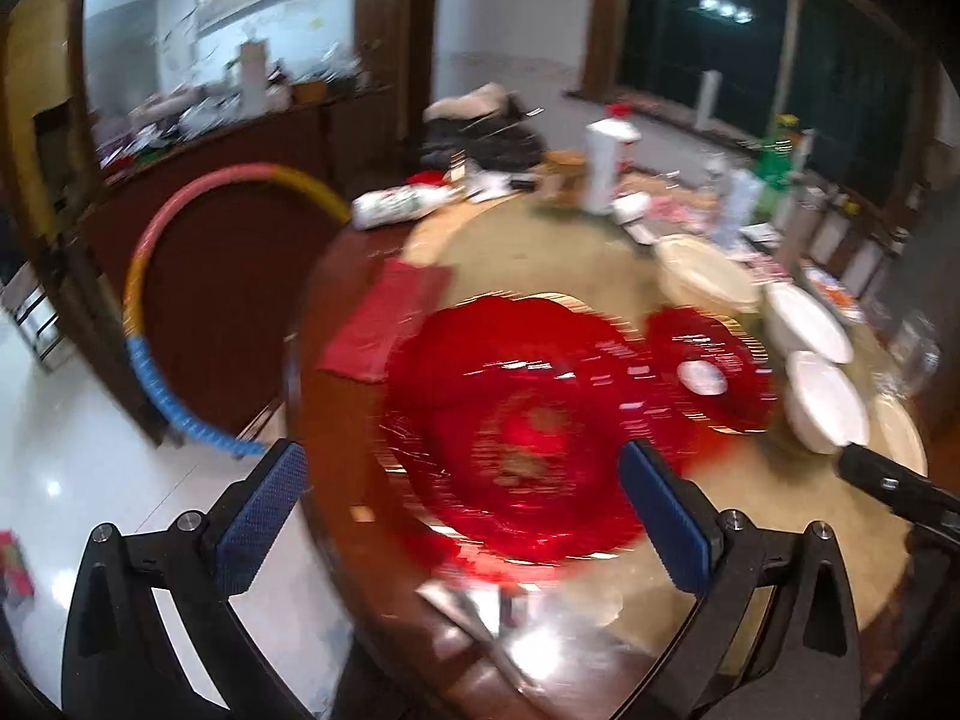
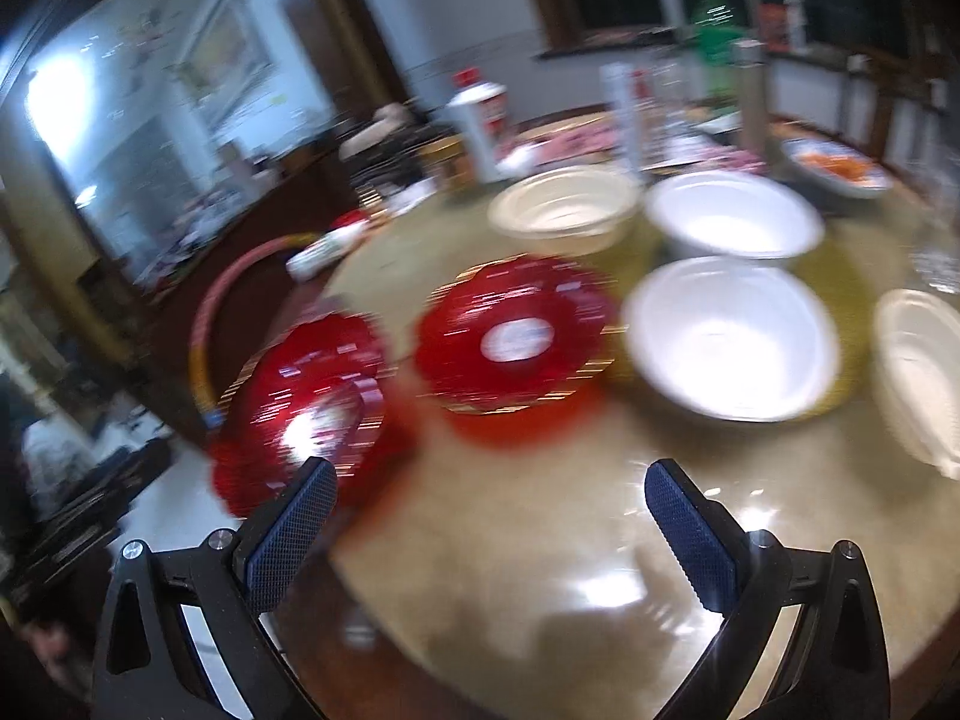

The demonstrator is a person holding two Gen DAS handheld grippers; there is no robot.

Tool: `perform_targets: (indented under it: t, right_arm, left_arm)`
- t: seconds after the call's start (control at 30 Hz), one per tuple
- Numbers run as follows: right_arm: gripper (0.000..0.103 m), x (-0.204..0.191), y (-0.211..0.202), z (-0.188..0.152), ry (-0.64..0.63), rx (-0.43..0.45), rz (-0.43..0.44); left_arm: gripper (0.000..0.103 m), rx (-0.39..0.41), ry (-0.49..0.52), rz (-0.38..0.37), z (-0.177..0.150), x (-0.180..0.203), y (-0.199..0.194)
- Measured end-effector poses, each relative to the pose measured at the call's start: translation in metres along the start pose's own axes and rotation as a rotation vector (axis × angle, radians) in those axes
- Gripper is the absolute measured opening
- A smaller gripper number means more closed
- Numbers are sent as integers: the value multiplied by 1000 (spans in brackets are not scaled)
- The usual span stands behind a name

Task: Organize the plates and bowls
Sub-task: 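Reach to the large red 'THE WEDDING' plate and grasp its rim with the left tool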

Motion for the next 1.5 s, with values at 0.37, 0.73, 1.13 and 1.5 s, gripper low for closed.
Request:
perform_targets:
  t: [0.37,0.73,1.13,1.5]
  right_arm:
    - [102,-67,75,14,53,-146,213]
    - [64,-69,124,6,89,-254,211]
    - [16,-68,142,-1,40,-286,156]
    - [16,-73,138,17,-3,-236,151]
  left_arm:
    - [103,-150,-58,68,2,-34,69]
    - [66,-218,-29,132,-5,-32,101]
    - [24,-253,-38,129,-14,-26,110]
    - [23,-205,-33,139,7,-21,106]
Point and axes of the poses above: each gripper's, at about its wrist camera, not at the fingertips, and y roughly the way its jaws point, x to its right, z to its top, the point moved 8 cm from there along y, roughly the way its jaws point, and after that the axes turned 10 degrees about -y, right-handed, at the moved point
